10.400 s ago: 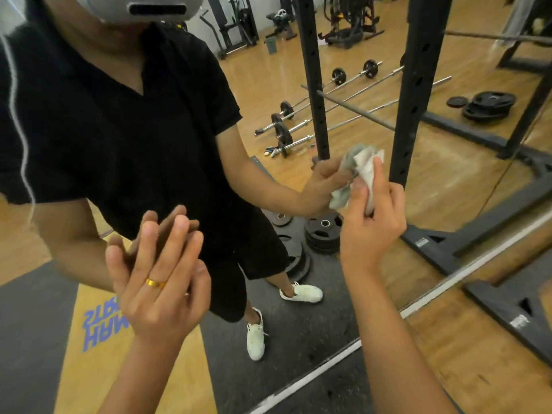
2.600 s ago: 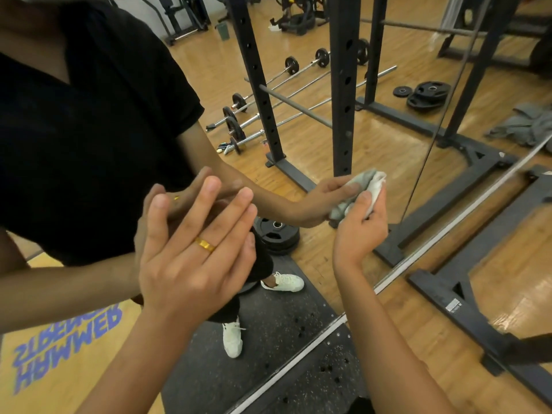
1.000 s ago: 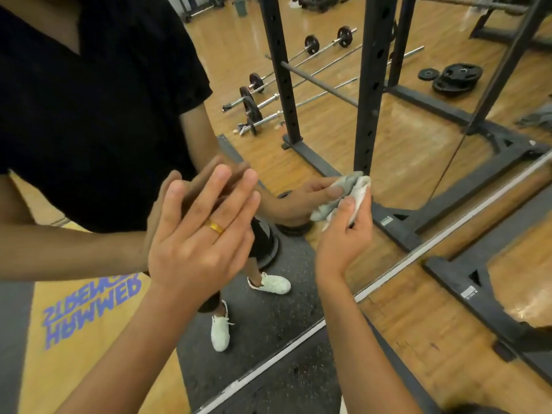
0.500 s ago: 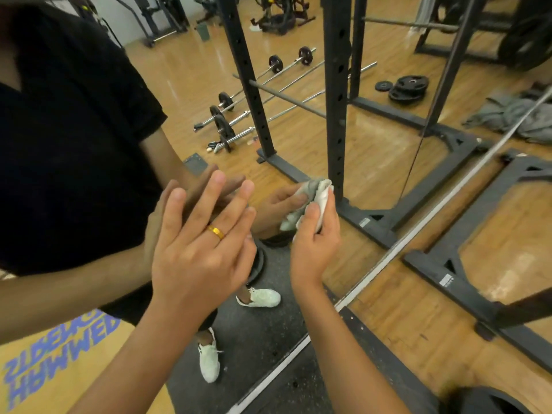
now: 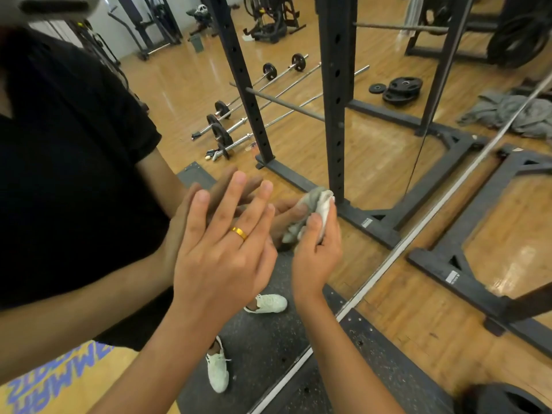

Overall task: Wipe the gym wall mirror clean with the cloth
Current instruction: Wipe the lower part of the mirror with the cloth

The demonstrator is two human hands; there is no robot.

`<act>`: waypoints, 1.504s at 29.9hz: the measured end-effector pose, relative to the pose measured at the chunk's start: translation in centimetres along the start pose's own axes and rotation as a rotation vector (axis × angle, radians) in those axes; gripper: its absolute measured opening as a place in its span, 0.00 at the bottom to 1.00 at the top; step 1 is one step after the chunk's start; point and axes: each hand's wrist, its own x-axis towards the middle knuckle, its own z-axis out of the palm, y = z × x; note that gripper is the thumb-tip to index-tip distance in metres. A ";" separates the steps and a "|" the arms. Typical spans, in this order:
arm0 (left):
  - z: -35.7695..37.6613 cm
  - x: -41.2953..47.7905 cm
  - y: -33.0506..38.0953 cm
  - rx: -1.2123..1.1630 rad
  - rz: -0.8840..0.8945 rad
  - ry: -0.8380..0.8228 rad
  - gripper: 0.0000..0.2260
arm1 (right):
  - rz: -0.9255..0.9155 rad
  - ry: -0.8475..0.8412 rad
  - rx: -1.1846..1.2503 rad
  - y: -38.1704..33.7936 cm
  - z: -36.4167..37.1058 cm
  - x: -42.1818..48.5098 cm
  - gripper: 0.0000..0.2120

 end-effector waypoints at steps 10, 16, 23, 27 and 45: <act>-0.8 0.1 -0.1 -0.057 0.012 -0.064 0.17 | 0.131 -0.006 -0.102 2.7 -1.5 -2.6 0.25; -3.7 -0.8 -0.3 -0.355 -0.025 -0.055 0.17 | 0.012 -0.107 0.025 -2.2 0.2 -5.4 0.21; -7.3 -6.5 -4.7 -0.199 -0.073 -0.100 0.16 | 0.021 -0.068 -0.086 0.9 -1.1 -4.8 0.20; -7.5 -8.4 -5.7 -0.127 -0.021 -0.122 0.17 | 0.070 -0.028 -0.067 -0.2 -0.5 -6.5 0.22; -5.5 -9.5 -5.7 -0.005 0.034 -0.040 0.17 | 0.194 -0.017 -0.125 0.6 -0.6 -9.4 0.25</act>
